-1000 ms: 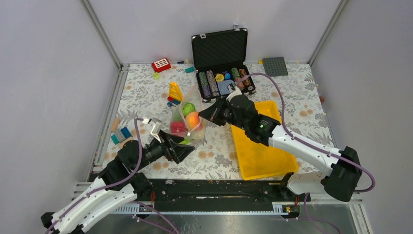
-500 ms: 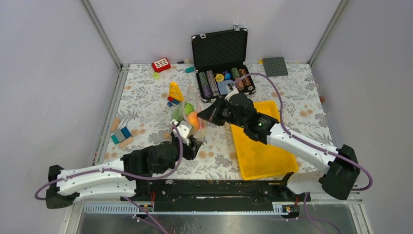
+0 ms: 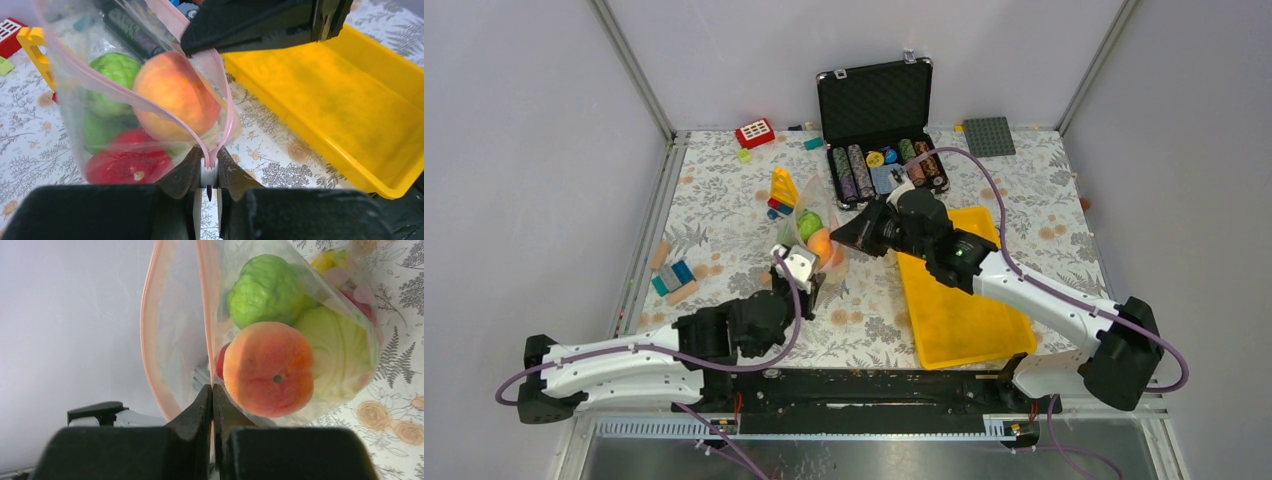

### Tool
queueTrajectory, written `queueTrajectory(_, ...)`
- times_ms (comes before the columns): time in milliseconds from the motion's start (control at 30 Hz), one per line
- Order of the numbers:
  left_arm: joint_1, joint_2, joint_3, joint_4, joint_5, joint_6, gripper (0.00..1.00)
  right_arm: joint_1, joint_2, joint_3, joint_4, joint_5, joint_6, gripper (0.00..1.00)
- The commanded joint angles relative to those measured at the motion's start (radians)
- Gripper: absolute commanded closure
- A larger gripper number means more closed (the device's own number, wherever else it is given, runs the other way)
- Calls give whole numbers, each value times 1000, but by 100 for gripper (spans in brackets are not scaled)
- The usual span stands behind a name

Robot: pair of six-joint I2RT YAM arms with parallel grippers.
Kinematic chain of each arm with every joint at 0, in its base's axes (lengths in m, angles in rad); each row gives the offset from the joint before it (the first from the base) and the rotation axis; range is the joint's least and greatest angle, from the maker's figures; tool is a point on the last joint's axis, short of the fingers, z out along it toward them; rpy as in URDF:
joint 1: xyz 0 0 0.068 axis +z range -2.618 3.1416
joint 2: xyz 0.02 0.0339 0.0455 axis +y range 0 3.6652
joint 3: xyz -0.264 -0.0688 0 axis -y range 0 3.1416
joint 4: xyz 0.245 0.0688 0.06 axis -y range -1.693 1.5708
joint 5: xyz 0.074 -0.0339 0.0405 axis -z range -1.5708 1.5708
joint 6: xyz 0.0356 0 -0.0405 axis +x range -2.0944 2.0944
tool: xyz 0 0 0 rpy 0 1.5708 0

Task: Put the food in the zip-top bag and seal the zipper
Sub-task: Adjust the zipper food storage bag at the center of the board.

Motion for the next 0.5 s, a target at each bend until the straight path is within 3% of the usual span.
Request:
queueTrajectory(0, -5, -94, -19, 121, 90, 87, 100, -11, -43, 46, -51, -81, -219, 86)
queueTrajectory(100, -5, -138, -30, 143, 182, 136, 100, -11, -62, 97, -179, -160, -496, 60)
queueTrajectory(333, -1, -200, -30, 110, 334, 247, 100, -13, -243, 99, -330, -165, -1106, 14)
queueTrajectory(400, 4, -207, -24, 102, 370, 277, 100, -13, -284, 96, -361, -122, -1220, 4)
queueTrajectory(467, 15, -210, -34, 111, 394, 317, 100, -13, -305, 96, -365, -25, -1271, 0)
